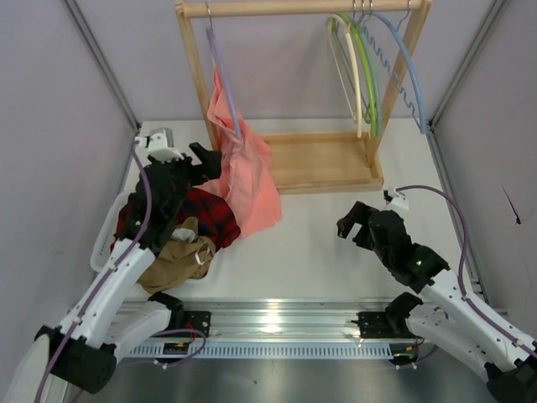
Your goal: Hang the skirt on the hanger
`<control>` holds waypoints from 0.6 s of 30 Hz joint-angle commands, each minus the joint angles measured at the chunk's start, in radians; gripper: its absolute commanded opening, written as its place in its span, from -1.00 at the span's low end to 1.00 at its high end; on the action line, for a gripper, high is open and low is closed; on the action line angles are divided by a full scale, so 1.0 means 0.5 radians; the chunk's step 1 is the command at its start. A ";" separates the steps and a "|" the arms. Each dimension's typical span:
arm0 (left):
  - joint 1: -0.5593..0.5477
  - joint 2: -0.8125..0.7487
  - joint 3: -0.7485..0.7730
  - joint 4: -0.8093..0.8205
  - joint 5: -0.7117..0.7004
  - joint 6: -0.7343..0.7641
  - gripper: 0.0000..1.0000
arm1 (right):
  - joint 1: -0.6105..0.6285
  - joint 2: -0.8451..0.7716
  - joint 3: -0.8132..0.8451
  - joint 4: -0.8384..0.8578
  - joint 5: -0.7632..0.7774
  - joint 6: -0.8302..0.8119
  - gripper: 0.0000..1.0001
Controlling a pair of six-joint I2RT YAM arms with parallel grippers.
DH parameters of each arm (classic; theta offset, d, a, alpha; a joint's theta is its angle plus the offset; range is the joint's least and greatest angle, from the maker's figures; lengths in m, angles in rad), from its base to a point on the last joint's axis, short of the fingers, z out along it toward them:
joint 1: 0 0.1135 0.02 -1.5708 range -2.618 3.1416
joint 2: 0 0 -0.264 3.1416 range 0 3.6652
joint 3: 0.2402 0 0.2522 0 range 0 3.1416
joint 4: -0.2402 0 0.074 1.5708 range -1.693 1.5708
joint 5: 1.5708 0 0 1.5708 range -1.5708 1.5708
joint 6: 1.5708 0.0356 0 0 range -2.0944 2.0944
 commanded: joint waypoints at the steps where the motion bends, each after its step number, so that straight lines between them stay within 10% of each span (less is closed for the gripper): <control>1: 0.021 -0.207 0.046 -0.376 0.023 0.164 0.99 | -0.008 -0.054 0.025 0.023 -0.041 -0.093 0.99; 9: 0.064 -0.272 0.292 -1.101 -0.094 0.168 0.99 | -0.008 0.048 0.077 0.140 -0.164 -0.330 0.99; 18: 0.208 -0.597 0.246 -1.316 0.440 0.057 0.99 | -0.008 0.115 0.179 0.309 -0.103 -0.391 0.99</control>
